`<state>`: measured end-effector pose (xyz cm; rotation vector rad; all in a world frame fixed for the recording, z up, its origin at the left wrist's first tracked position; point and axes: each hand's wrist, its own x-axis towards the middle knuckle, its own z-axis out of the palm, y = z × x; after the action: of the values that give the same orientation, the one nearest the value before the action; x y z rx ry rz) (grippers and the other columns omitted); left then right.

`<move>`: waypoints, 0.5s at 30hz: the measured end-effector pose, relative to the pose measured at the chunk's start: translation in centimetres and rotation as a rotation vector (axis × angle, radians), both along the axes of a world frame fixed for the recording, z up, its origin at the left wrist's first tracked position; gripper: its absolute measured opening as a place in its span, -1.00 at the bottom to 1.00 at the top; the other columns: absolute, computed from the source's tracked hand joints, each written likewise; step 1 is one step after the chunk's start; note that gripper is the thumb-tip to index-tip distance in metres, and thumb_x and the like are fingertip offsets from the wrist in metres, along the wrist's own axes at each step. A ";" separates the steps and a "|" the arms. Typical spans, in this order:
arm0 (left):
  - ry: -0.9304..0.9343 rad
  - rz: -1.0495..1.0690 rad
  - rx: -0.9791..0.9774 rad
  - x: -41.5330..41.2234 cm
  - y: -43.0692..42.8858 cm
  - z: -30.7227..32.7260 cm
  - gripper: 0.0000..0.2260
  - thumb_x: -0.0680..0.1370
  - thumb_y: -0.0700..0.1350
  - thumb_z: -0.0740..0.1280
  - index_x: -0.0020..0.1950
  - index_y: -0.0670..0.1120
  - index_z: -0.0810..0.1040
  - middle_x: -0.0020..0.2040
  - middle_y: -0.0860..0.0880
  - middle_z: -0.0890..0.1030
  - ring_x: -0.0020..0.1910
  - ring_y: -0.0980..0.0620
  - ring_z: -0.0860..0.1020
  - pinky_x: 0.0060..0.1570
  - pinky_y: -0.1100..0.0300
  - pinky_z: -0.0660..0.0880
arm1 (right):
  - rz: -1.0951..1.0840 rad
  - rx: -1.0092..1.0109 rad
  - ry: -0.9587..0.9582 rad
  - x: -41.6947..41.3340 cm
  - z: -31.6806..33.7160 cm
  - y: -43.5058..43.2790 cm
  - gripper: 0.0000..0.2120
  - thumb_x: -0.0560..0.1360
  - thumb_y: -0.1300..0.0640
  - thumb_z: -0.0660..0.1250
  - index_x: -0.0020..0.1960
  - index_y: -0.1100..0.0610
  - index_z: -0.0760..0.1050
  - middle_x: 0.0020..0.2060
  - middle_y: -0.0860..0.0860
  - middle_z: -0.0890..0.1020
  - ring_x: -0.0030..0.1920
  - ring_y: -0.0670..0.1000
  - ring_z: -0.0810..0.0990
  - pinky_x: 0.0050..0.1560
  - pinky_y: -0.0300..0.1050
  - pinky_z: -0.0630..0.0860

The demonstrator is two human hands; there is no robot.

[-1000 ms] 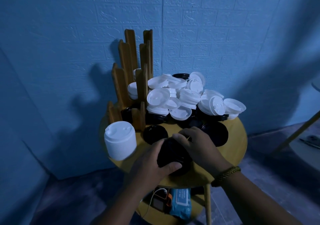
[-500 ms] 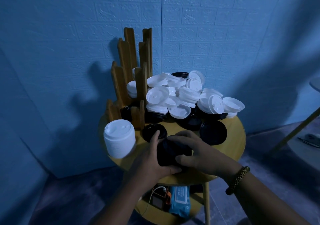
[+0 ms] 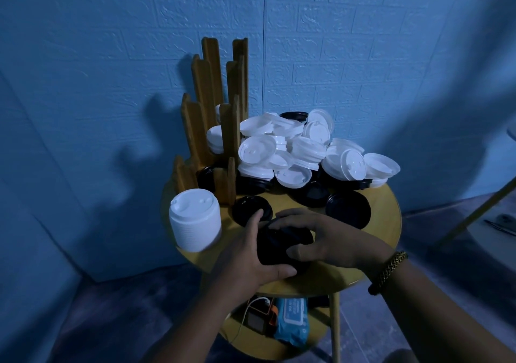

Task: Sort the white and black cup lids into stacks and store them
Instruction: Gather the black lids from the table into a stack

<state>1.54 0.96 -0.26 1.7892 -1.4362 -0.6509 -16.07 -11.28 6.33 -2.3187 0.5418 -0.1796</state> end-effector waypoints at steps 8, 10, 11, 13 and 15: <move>-0.059 -0.010 0.002 0.0 0.1 0.0 -0.14 0.36 0.29 0.54 0.51 0.40 0.11 0.37 0.30 0.36 0.31 0.20 0.39 0.22 0.11 0.49 | -0.128 -0.079 -0.131 0.4 -2.6 0.6 -0.57 0.44 -0.23 0.44 0.29 -0.30 0.49 0.26 -0.24 0.38 0.30 -0.25 0.33 0.32 -0.17 0.41; -0.070 -0.010 -0.014 -0.1 0.1 0.0 -0.17 0.35 0.29 0.55 0.50 0.37 0.15 0.35 0.30 0.37 0.31 0.20 0.39 0.22 0.11 0.49 | -0.154 -0.045 -0.181 0.2 -3.2 0.9 -0.52 0.44 -0.22 0.45 0.32 -0.34 0.41 0.23 -0.30 0.42 0.27 -0.26 0.40 0.27 -0.20 0.44; -0.081 -0.013 -0.024 -0.1 0.1 -0.1 -0.17 0.35 0.29 0.55 0.50 0.35 0.16 0.35 0.30 0.37 0.31 0.20 0.39 0.23 0.10 0.49 | -0.166 -0.043 -0.180 0.0 -3.3 1.0 -0.50 0.44 -0.22 0.45 0.31 -0.36 0.36 0.21 -0.33 0.43 0.25 -0.27 0.41 0.25 -0.22 0.45; -0.101 -0.022 -0.028 -0.2 0.0 -0.1 -0.16 0.36 0.29 0.54 0.51 0.34 0.15 0.34 0.30 0.35 0.32 0.19 0.38 0.25 0.08 0.48 | -0.184 -0.089 -0.153 -0.2 -3.6 1.1 -0.46 0.44 -0.27 0.40 0.37 -0.29 0.34 0.25 -0.36 0.41 0.25 -0.30 0.41 0.25 -0.22 0.43; -0.112 -0.028 -0.005 -0.1 0.1 -0.1 -0.13 0.37 0.31 0.52 0.54 0.36 0.09 0.37 0.29 0.33 0.34 0.19 0.36 0.28 0.08 0.46 | -0.197 -0.142 -0.123 -0.3 -3.9 1.4 -0.33 0.45 -0.36 0.29 0.48 -0.13 0.33 0.37 -0.31 0.36 0.35 -0.26 0.34 0.37 -0.18 0.36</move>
<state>1.42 1.03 -0.34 1.8289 -1.5385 -0.5685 -16.33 -9.86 2.43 -2.3691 0.7148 -0.4649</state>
